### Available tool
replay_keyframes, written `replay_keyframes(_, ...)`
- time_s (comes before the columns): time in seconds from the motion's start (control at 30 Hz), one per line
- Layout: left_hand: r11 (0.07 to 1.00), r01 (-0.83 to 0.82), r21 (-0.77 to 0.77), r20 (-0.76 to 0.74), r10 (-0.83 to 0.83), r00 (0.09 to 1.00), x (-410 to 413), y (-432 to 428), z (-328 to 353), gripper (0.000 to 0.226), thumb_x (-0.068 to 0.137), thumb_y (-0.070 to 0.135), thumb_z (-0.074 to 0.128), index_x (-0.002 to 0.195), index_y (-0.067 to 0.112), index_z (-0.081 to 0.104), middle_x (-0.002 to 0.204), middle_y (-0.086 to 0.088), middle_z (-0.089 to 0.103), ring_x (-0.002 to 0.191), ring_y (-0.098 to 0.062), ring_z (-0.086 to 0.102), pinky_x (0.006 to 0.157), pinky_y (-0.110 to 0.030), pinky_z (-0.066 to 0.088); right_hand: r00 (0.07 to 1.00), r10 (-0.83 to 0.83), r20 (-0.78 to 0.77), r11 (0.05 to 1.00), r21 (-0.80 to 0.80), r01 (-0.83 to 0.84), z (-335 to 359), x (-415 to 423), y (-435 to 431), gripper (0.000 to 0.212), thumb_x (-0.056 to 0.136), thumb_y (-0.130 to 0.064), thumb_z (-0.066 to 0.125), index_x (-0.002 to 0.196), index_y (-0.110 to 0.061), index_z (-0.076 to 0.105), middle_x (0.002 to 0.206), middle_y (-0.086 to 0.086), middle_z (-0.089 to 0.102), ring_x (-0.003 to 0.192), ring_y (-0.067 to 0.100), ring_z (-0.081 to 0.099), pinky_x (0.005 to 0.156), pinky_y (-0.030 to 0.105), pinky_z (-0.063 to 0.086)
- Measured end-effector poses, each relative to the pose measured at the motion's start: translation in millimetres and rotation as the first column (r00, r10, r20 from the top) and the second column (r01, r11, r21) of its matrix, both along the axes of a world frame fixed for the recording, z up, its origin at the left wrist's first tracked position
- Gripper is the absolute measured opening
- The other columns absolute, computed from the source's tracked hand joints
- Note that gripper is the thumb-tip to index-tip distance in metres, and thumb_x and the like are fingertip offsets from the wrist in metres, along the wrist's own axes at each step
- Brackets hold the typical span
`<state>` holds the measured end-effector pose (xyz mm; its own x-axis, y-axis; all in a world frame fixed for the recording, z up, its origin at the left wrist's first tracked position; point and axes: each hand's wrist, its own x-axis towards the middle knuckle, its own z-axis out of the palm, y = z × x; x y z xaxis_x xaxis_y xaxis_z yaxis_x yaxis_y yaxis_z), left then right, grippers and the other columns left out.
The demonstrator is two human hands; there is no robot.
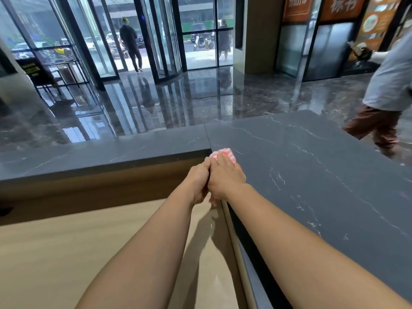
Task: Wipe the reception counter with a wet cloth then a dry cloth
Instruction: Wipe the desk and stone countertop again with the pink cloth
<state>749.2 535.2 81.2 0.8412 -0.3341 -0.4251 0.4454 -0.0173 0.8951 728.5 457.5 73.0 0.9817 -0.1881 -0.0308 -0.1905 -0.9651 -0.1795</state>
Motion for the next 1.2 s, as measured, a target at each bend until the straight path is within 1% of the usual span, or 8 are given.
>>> replay_keyframes(0.13,1.000,-0.001,0.004,0.008,0.001,1.000,-22.4,4.0,1.5,0.041,0.103,0.039,0.033,0.116,0.012,0.061,0.112,-0.011,0.068,0.104,-0.026,0.064,0.081,-0.035,0.052,1.000,0.016,-0.004,1.000,0.017,-0.016,0.8,-22.3,2.7,0.106,0.078,-0.022,0.081,0.155,-0.011,0.010,0.163,0.010,-0.001,0.151,0.025,-0.002,0.122,0.039,0.009)
replay_keyframes(0.3,0.999,0.000,0.046,0.008,0.000,1.000,-53.2,6.8,0.9,0.048,0.103,0.044,0.030,0.122,0.012,0.059,0.109,-0.015,0.069,0.079,-0.028,0.063,0.061,-0.036,0.047,0.999,0.048,-0.024,0.998,0.030,-0.047,2.4,-55.4,6.2,0.113,0.074,-0.025,0.084,0.156,-0.011,0.007,0.163,0.011,-0.004,0.150,0.026,-0.005,0.123,0.040,0.007)
replay_keyframes(0.57,0.992,-0.107,0.060,0.019,0.106,0.994,-106.9,12.1,-4.0,0.048,0.102,0.041,0.033,0.125,0.007,0.057,0.114,-0.015,0.067,0.102,-0.031,0.063,0.074,-0.038,0.053,0.995,0.097,-0.012,0.995,0.025,-0.097,2.2,-109.3,11.0,0.110,0.076,-0.030,0.081,0.155,-0.008,0.008,0.163,0.011,-0.001,0.150,0.025,-0.009,0.122,0.041,0.004)
replay_keyframes(0.7,0.992,-0.116,0.053,0.020,0.115,0.993,-142.2,15.8,-3.5,0.047,0.103,0.041,0.031,0.118,0.007,0.060,0.109,-0.016,0.069,0.081,-0.026,0.064,0.055,-0.027,0.048,0.990,0.139,-0.016,0.990,0.015,-0.139,2.4,-141.1,14.8,0.107,0.079,-0.031,0.078,0.155,-0.009,0.006,0.163,0.011,0.000,0.150,0.025,-0.007,0.122,0.042,0.005)
replay_keyframes(0.87,0.990,-0.120,0.071,0.056,0.116,0.992,-184.9,23.4,-10.2,0.048,0.102,0.043,0.031,0.106,0.010,0.066,0.113,-0.019,0.068,0.102,-0.034,0.062,0.080,-0.039,0.046,0.980,0.200,0.000,0.980,0.006,-0.199,4.3,-188.3,18.1,0.099,0.083,-0.034,0.074,0.154,-0.009,0.011,0.163,0.011,0.004,0.150,0.026,-0.005,0.122,0.042,0.005)
replay_keyframes(1.03,0.985,-0.151,0.085,0.117,0.141,0.983,-227.8,30.6,-12.8,0.046,0.100,0.040,0.036,0.094,0.009,0.069,0.112,-0.025,0.066,0.088,-0.031,0.053,0.071,-0.039,0.037,0.969,0.245,0.045,0.969,0.011,-0.245,5.8,-233.9,22.1,0.089,0.088,-0.033,0.067,0.154,-0.009,0.013,0.162,0.011,0.006,0.150,0.027,-0.002,0.122,0.042,0.005)
replay_keyframes(1.13,0.981,-0.170,0.094,0.120,0.158,0.980,-245.5,35.3,-16.4,0.052,0.099,0.046,0.033,0.099,0.007,0.069,0.118,-0.029,0.062,0.091,-0.033,0.051,0.072,-0.042,0.036,0.960,0.274,0.065,0.961,0.013,-0.275,4.3,-253.7,23.3,0.081,0.091,-0.032,0.063,0.153,-0.009,0.017,0.161,0.012,0.011,0.150,0.028,0.004,0.122,0.042,0.008)
replay_keyframes(1.2,0.983,-0.154,0.104,0.121,0.141,0.983,-256.2,38.6,-18.5,0.056,0.099,0.047,0.031,0.103,0.006,0.068,0.113,-0.026,0.065,0.090,-0.037,0.054,0.069,-0.041,0.040,0.952,0.291,0.095,0.956,0.014,-0.293,1.1,-263.4,22.8,0.074,0.092,-0.031,0.061,0.151,-0.009,0.022,0.160,0.011,0.017,0.149,0.027,0.010,0.122,0.041,0.012)
